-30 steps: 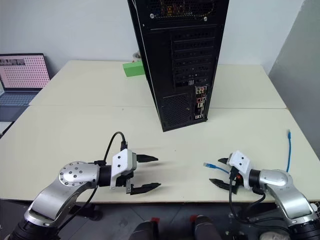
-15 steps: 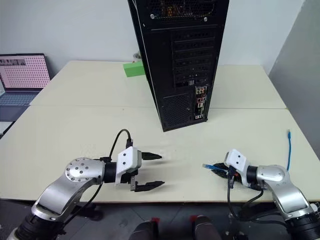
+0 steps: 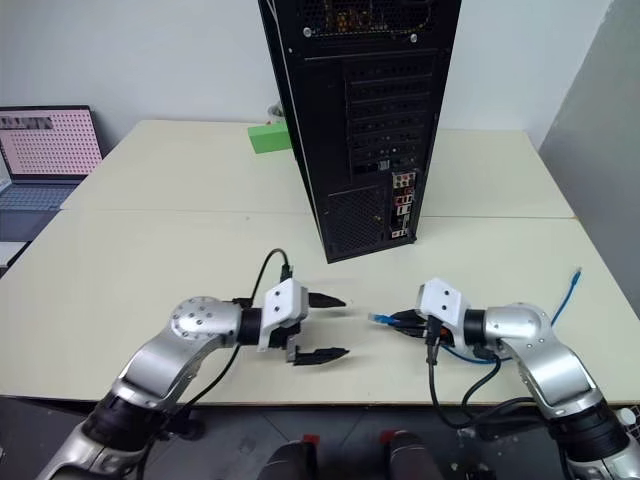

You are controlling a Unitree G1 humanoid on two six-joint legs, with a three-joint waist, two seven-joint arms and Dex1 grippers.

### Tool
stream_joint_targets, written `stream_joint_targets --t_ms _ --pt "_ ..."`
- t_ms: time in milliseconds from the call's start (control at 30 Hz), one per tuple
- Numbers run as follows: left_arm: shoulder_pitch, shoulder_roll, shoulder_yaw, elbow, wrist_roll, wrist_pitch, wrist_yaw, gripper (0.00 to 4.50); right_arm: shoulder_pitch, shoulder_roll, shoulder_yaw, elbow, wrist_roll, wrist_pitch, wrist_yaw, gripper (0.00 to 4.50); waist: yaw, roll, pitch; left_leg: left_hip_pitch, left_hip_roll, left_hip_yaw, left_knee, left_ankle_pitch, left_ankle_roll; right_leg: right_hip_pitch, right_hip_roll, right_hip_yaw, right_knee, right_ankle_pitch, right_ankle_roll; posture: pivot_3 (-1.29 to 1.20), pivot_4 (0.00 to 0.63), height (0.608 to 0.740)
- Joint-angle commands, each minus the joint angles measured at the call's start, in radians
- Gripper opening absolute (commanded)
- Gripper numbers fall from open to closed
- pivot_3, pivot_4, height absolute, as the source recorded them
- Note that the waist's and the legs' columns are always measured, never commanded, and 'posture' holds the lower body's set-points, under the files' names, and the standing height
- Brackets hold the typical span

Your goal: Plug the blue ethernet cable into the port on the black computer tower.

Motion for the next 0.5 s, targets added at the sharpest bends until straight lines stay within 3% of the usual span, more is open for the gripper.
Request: stream_joint_targets --t_ms 33,133,500 --pt "-0.052 -0.031 -0.019 0.055 0.023 -0.040 -0.016 4.50 -0.034 0.006 0.020 -0.020 -0.017 -0.002 0.002 0.04 0.000 0.000 0.000 0.000 0.000 0.000 0.000 0.000 0.000 0.000 0.000 0.000 0.000 0.000 0.000 0.00 0.150 0.740" --pt "-0.066 -0.043 -0.026 0.076 0.029 -0.051 -0.027 4.50 -0.042 0.008 0.030 -0.017 -0.025 -0.005 0.002 0.04 -0.001 0.000 0.000 0.000 0.000 0.000 0.000 0.000 0.000 0.000 0.000 0.000 0.000 0.000 0.000 0.00 0.150 0.740" --pt "-0.085 -0.065 -0.039 0.138 0.044 -0.100 -0.077 2.34 -0.049 0.012 0.061 -0.034 -0.052 -0.006 0.004 0.04 0.000 0.000 0.000 0.000 0.000 -0.001 0.000 0.000 0.000 0.000 0.000 0.000 0.000 0.000 0.000 0.00 0.150 0.740"
